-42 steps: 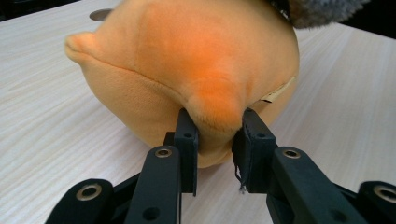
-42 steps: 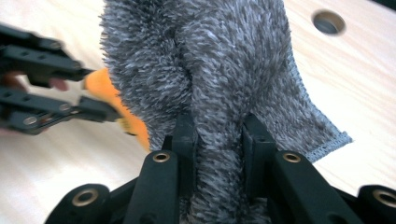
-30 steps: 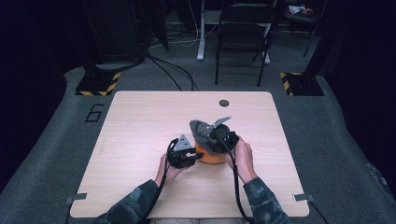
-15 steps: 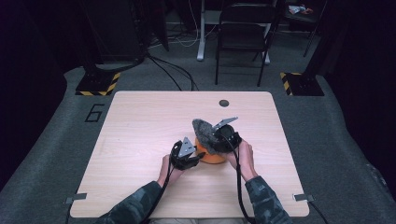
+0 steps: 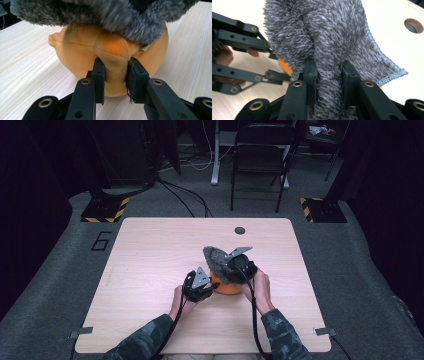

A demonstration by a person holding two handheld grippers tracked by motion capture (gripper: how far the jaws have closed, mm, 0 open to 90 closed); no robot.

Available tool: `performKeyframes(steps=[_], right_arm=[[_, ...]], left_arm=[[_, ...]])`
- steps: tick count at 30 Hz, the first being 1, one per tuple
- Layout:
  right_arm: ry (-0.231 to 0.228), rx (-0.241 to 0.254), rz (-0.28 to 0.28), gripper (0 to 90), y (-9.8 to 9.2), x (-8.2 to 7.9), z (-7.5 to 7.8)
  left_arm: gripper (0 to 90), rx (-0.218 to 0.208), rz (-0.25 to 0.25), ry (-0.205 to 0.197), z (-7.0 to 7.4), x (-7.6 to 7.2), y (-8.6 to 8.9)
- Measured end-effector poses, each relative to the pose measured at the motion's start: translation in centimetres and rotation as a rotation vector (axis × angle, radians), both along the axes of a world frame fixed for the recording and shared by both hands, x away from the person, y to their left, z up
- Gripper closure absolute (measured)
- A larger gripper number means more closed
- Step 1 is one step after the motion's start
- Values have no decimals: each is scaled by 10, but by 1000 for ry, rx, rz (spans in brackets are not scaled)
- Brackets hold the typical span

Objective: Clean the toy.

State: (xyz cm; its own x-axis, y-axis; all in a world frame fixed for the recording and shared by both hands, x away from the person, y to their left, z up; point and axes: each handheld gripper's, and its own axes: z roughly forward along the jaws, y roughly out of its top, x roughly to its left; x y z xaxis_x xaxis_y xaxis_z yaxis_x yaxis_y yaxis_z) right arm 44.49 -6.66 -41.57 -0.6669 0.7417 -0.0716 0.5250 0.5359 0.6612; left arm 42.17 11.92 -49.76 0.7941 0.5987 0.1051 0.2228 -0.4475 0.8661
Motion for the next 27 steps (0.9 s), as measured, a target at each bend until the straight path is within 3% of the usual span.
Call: performKeyframes(steps=[5, 10, 17, 19, 23, 27], right_arm=[[30, -33, -20, 698, -15, 4, 0], [78, -25, -45, 695, -30, 9, -2], [143, 22, -98, 691, -56, 19, -11], [183, 55, -130, 691, -66, 22, -15], [209, 36, -174, 692, -79, 28, -25], [228, 52, -204, 691, -84, 30, -34]], left_arm=[[705, -8, -4, 17, 0, 1, 1], [704, -28, -11, 30, -1, 3, 3], [696, -31, -20, 32, -1, 3, 4], [696, -34, -23, 36, -1, 4, 4], [694, -44, -24, 45, -1, 5, 5], [690, -37, -27, 42, -1, 5, 5]])
